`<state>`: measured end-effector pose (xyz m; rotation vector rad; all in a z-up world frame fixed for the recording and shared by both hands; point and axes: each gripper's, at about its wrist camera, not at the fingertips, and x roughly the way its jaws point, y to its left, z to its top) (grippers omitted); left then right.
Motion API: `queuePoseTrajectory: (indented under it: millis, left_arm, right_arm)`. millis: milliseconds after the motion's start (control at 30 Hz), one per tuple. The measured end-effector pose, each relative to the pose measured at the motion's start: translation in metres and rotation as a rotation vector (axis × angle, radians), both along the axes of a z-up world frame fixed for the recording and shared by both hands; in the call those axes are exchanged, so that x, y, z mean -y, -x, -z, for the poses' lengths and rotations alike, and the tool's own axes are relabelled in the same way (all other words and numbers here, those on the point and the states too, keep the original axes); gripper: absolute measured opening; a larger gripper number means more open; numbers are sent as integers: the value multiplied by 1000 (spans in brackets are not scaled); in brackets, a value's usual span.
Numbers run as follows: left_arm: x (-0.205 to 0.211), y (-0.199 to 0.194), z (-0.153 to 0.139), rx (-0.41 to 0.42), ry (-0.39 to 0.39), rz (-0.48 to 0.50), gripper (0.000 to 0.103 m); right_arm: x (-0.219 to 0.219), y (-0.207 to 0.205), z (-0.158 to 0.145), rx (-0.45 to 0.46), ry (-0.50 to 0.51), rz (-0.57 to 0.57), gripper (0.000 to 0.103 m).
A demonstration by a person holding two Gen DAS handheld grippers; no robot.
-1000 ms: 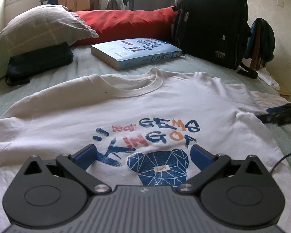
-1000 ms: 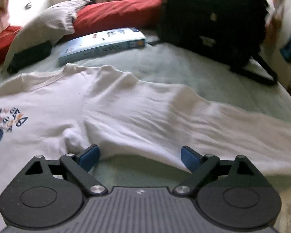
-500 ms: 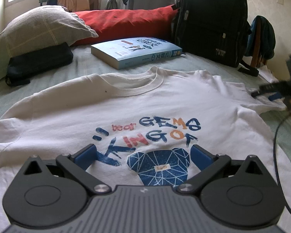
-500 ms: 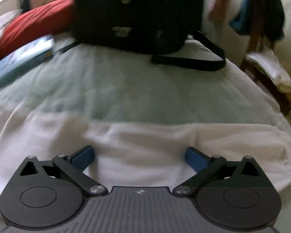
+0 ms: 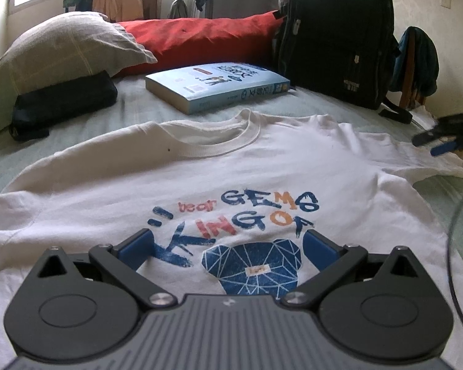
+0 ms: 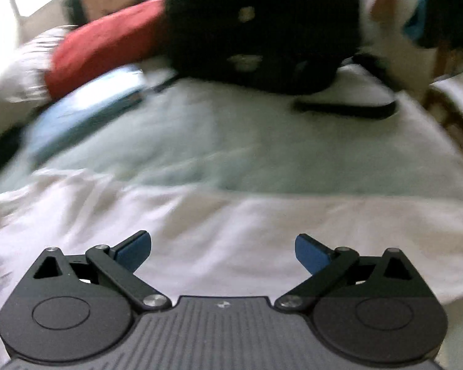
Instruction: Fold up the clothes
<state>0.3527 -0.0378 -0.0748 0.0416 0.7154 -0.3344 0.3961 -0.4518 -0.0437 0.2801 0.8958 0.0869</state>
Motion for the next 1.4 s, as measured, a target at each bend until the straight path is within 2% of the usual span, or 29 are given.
queuePoseTrajectory:
  millis: [100, 200, 267, 367, 433, 533, 633, 767, 967, 1100, 1167, 1267, 1367, 1400]
  left_arm:
    - [13, 3, -6, 13, -47, -9, 102]
    - [29, 9, -19, 16, -58, 9, 102]
    - [43, 13, -29, 8, -40, 46, 102]
    - [65, 18, -43, -5, -15, 110, 102]
    - [83, 19, -48, -21, 3, 169, 102]
    - [115, 17, -51, -43, 24, 257, 102]
    - [154, 17, -51, -37, 8, 333, 102]
    - [201, 14, -45, 12, -15, 429, 102]
    - [244, -2, -26, 48, -47, 436, 100]
    - [250, -18, -2, -28, -65, 404, 98]
    - [249, -20, 5, -33, -70, 408, 98]
    - [250, -16, 2, -39, -78, 419, 98]
    - [252, -13, -2, -45, -77, 434, 98]
    - [252, -12, -3, -43, -74, 441, 98]
  right_arm:
    - [-4, 19, -1, 37, -177, -99, 102]
    - [-11, 19, 4, 49, -309, -179, 102]
    - [-17, 14, 11, 37, -332, -222, 102]
    - [-11, 11, 23, 21, -274, -221, 101]
    - [13, 19, 23, 60, -190, -164, 99]
    - [71, 34, 22, 99, -51, 20, 99]
    - [130, 56, 14, 122, -162, 122, 98]
    - [168, 97, -3, 180, -156, 178, 98]
    - [208, 128, 12, 151, -224, 251, 90]
    - [220, 126, 32, 156, -277, 283, 81]
    - [223, 121, 36, 171, -288, 307, 76]
    - [226, 110, 40, 196, -260, 364, 63]
    - [229, 100, 45, 200, -206, 448, 32]
    - [230, 99, 45, 200, -182, 471, 14]
